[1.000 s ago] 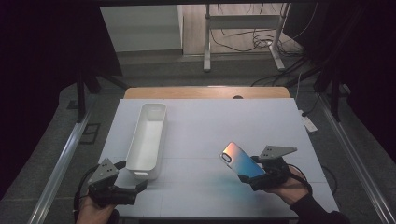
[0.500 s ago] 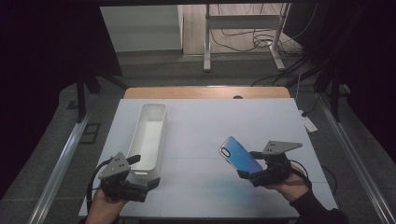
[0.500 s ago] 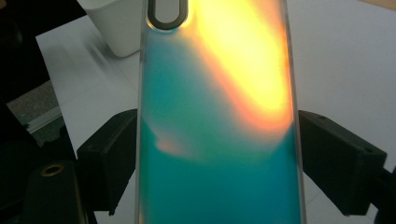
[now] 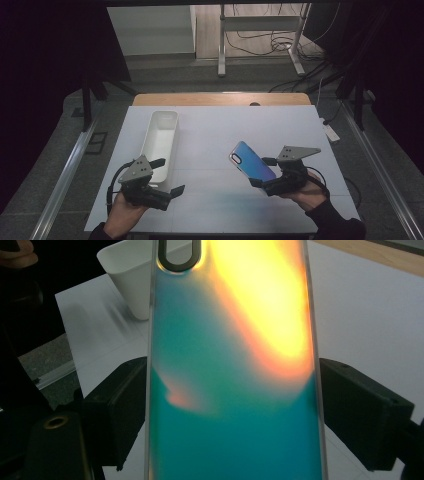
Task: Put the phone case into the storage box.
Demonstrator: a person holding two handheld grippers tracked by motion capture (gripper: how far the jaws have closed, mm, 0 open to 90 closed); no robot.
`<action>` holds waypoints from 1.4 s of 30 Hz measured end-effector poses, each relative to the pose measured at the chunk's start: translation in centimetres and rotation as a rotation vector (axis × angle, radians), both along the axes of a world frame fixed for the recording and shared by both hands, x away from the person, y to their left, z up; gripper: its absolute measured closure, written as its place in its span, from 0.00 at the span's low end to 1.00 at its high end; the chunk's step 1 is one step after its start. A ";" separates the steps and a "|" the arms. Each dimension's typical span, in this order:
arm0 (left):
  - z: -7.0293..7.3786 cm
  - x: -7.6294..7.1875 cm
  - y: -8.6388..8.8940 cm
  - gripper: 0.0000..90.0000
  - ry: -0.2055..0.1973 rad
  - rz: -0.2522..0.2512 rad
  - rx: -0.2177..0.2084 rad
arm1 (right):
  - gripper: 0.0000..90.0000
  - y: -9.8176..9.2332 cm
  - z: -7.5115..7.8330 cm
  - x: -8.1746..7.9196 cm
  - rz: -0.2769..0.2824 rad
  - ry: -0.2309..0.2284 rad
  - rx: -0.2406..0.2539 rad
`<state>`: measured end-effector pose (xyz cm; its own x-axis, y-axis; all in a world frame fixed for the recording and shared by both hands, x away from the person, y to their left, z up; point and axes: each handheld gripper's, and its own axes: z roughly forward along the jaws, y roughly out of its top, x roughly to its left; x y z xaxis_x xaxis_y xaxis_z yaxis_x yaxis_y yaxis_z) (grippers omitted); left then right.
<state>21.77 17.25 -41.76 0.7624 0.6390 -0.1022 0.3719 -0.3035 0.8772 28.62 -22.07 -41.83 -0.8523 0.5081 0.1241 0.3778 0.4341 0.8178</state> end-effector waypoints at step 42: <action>1.4 3.7 -5.5 0.00 0.039 -0.231 -0.078 | 0.18 3.1 1.2 0.7 0.099 -0.015 0.067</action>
